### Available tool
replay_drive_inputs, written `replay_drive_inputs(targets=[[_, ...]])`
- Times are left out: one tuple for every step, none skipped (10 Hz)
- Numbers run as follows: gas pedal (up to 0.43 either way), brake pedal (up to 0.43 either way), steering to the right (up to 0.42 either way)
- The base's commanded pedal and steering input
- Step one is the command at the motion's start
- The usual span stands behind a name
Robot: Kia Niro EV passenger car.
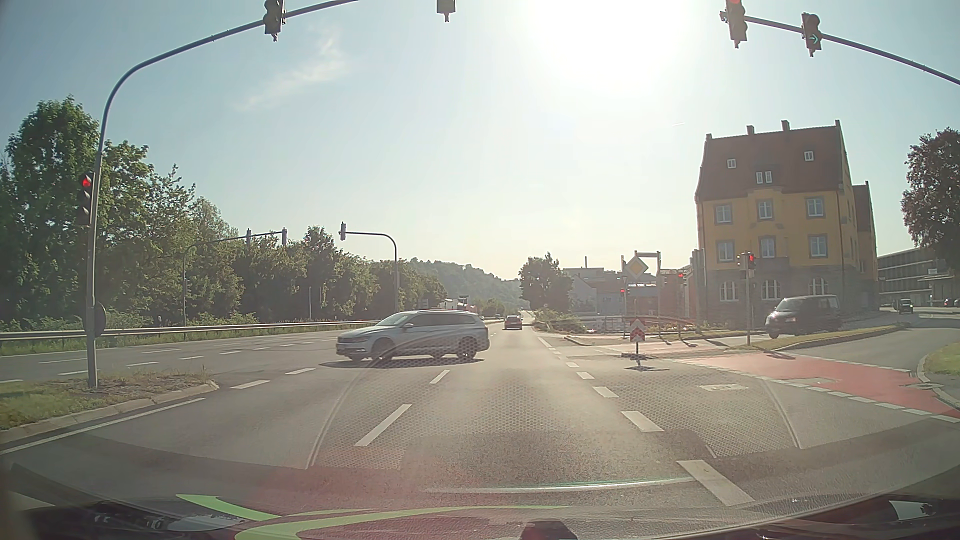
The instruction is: Follow the waypoints while adhering to traffic rules and regulations
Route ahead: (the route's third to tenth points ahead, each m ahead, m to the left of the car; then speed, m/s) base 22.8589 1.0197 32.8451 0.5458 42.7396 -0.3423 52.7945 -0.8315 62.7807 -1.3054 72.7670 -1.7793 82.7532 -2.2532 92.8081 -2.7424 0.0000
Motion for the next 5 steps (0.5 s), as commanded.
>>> replay_drive_inputs(targets=[[0.000, 0.268, 0.003], [0.000, 0.268, 0.002], [0.000, 0.268, 0.002], [0.000, 0.268, 0.003], [0.000, 0.268, 0.003]])
